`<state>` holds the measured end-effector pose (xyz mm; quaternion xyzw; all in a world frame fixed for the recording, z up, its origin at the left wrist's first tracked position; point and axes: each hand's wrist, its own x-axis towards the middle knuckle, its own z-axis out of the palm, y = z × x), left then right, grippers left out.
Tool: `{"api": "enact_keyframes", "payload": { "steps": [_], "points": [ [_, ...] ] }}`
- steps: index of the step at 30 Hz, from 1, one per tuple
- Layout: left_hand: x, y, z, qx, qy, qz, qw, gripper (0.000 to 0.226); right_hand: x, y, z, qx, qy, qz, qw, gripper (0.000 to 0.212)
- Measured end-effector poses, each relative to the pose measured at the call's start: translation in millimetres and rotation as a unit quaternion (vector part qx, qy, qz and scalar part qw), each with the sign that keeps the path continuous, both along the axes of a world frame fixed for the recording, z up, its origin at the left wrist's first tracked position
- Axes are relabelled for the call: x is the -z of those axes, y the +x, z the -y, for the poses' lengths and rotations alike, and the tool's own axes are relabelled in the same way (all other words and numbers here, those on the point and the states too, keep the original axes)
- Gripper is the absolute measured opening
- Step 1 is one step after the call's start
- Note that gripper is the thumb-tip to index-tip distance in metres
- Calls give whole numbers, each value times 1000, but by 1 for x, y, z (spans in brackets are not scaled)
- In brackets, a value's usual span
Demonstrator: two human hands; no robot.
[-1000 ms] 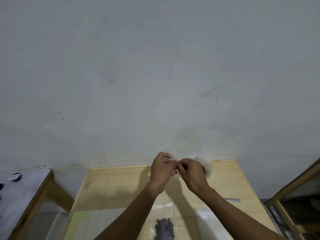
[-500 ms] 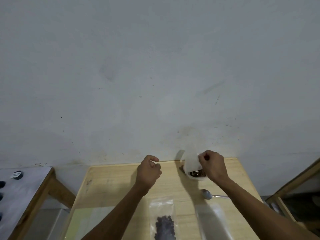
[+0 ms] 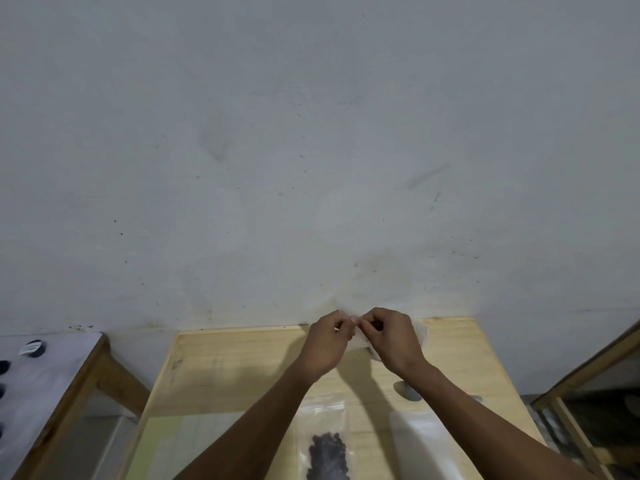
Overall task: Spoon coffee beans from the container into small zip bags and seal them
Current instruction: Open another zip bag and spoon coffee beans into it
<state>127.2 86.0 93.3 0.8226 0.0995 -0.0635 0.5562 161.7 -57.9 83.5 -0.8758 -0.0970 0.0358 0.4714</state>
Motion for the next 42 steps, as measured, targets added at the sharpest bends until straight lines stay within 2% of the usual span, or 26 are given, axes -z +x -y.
{"api": "enact_keyframes", "payload": {
  "steps": [6, 12, 16, 20, 24, 27, 30, 33, 39, 42],
  "points": [
    [-3, 0, -8, 36, 71, -14, 997, 27, -1, -5, -2, -20, 33, -47, 998, 25],
    [-1, -13, -13, 41, 94, 15, 995, 37, -4, 4, 4, 86, 71, -77, 991, 18],
    [3, -18, -11, -6, 60, -4, 998, 36, -8, 8, 9, 16, 14, -87, 996, 13],
    [3, -19, -14, -27, 109, 41, 993, 15, -5, 7, 12, -19, 22, -68, 997, 19],
    [7, -23, -14, 1, 137, 141, 980, 56, -16, 4, 9, -22, 82, -95, 992, 19],
    [6, -23, -16, 59, 134, 133, 980, 96, -20, 4, 6, -16, 122, -113, 986, 21],
    [10, -18, -17, 73, 256, 146, 953, 119, -22, 3, 3, -24, 124, -115, 985, 21],
    [11, -13, -19, 42, 332, 165, 928, 120, -23, 1, 4, -42, 111, -106, 987, 18],
    [11, -9, -17, 47, 305, 186, 933, 105, -22, -5, 5, -79, 79, -43, 993, 20],
    [8, -11, -14, 26, 291, 207, 934, 93, -21, -4, 6, -109, 38, -40, 993, 44]
  ]
}}
